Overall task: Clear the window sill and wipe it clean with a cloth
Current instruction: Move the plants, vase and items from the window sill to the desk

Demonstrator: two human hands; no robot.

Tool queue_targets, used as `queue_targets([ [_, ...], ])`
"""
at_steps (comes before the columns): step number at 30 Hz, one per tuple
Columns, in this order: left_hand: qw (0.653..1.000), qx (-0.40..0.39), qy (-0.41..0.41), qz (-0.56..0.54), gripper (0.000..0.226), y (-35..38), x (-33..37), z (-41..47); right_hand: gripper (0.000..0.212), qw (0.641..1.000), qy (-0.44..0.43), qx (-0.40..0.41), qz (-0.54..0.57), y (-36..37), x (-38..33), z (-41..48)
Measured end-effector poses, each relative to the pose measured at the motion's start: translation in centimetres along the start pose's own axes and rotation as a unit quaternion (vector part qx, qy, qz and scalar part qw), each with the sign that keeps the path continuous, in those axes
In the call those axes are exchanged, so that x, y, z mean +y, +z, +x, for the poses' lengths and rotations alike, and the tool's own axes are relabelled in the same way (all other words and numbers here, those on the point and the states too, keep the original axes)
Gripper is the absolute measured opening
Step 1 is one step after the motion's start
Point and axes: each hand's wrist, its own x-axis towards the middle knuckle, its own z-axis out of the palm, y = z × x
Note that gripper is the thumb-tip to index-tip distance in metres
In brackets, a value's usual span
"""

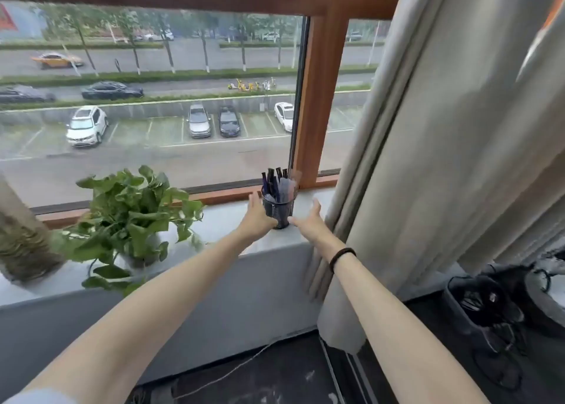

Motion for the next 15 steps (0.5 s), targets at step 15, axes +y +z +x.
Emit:
queue_targets([
  [15,0.99,-0.005,-0.005,-0.138,0.1,1.3,-3.3,7.2,0.068,0.992,-0.024,-0.083,0.09,0.7,0.5,7.8],
])
